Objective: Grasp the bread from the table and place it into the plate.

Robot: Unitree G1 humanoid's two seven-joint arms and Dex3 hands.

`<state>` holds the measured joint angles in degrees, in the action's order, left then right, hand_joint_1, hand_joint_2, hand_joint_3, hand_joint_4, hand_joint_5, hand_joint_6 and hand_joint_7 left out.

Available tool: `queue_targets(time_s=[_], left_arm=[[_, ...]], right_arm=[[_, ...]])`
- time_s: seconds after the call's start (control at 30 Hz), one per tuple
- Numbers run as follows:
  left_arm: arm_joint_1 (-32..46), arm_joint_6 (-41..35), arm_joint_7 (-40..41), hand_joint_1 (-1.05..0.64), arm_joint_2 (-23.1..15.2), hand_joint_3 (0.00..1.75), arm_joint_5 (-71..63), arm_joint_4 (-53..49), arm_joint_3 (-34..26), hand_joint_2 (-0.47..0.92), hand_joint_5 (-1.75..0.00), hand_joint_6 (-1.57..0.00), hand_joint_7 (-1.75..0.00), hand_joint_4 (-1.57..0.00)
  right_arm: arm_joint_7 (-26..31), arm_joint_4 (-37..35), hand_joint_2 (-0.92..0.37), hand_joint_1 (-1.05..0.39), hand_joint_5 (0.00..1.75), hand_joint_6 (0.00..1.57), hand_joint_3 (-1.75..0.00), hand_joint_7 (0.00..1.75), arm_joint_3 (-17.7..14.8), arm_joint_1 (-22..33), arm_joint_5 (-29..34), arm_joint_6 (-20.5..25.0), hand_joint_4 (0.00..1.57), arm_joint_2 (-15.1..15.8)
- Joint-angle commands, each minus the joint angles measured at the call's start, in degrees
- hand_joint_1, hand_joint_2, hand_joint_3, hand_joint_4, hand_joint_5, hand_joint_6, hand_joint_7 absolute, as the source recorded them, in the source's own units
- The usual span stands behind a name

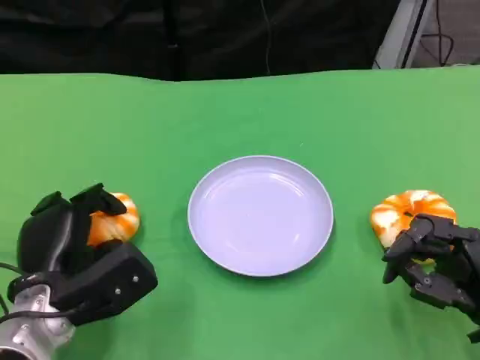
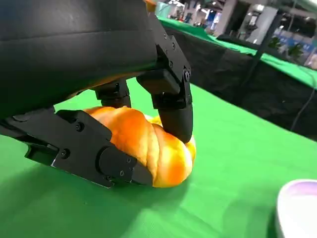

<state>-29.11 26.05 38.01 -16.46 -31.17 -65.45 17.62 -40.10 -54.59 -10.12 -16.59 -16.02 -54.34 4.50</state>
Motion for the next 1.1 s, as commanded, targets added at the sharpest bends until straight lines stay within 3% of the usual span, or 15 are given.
queue_targets(time_s=[0.03, 0.7, 1.1], left_arm=[[1.67, -0.39, 1.3, -0.08, -1.74, 0.31, -0.97, 4.48, -0.07, 0.92, -1.75, -0.77, -1.28, -0.45], [11.48, -4.85, -0.57, -0.09, -3.52, 0.31, -5.14, 31.27, -2.26, 0.92, -1.67, -0.77, -1.26, -0.5], [12.74, -4.73, -0.94, -0.08, -1.99, 0.48, -7.34, 37.56, -1.75, 0.85, -1.59, -0.75, -1.3, -0.57]], right_arm=[[0.24, 0.35, -0.86, 0.08, 1.47, 0.86, -0.64, 1.06, -0.36, -0.42, -0.28, 0.07, 0.81, 0.65], [0.44, -0.14, -0.87, 0.08, 1.46, 0.85, -0.62, 1.06, -0.37, -0.7, -0.02, -0.19, 0.81, 0.7], [0.66, -0.36, -0.87, 0.08, 1.46, 0.86, -0.64, 1.05, -0.3, -0.86, 0.1, -0.35, 0.82, 0.67]])
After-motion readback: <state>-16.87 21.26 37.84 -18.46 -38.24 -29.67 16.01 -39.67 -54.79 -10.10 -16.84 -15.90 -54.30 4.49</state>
